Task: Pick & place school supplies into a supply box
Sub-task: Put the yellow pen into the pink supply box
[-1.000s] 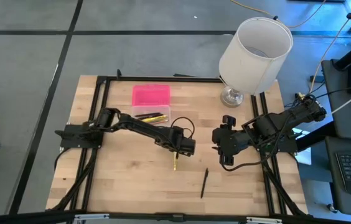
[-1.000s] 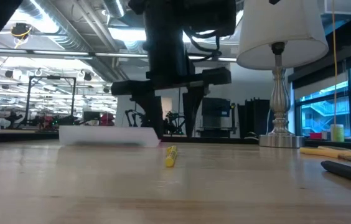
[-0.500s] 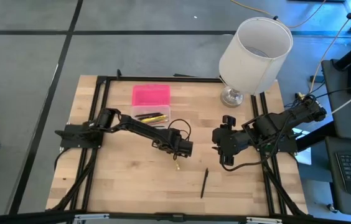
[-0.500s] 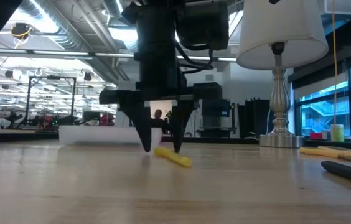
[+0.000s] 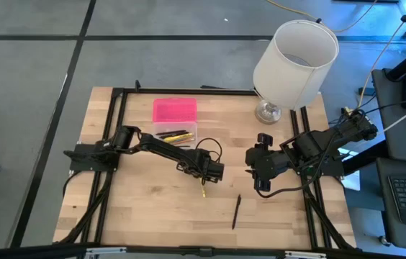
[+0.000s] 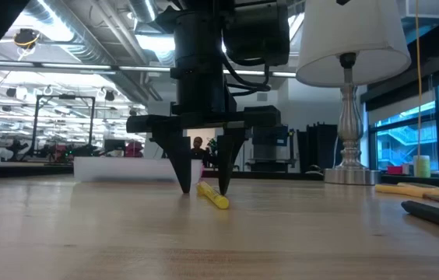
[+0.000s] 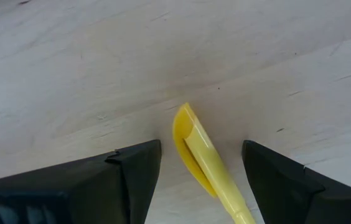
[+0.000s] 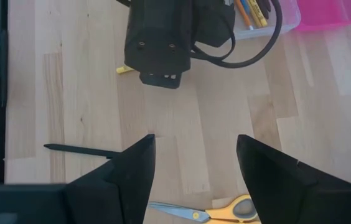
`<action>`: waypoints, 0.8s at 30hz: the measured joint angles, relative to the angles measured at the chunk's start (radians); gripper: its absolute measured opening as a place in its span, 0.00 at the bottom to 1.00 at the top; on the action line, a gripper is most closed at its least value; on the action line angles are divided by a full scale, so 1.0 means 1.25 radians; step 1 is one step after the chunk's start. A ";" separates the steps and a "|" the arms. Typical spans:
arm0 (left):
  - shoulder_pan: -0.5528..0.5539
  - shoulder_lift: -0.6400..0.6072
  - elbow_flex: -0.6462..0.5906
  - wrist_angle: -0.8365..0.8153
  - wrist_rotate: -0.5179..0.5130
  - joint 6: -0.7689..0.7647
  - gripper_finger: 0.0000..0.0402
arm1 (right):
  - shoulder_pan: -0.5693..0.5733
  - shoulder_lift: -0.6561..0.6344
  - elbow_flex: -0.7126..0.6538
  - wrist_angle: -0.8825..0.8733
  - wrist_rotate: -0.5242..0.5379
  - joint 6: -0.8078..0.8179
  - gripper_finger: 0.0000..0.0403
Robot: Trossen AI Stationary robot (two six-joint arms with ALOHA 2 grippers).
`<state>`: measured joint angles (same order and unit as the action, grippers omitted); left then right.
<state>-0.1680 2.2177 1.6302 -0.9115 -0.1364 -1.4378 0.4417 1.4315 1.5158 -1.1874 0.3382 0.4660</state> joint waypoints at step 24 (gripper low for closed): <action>-0.005 -0.020 0.004 0.021 -0.085 0.009 0.54 | 0.000 0.000 0.000 0.000 0.000 0.002 0.57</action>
<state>-0.1741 2.1925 1.6352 -0.8850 -0.2424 -1.4265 0.4418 1.4311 1.5158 -1.1870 0.3382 0.4682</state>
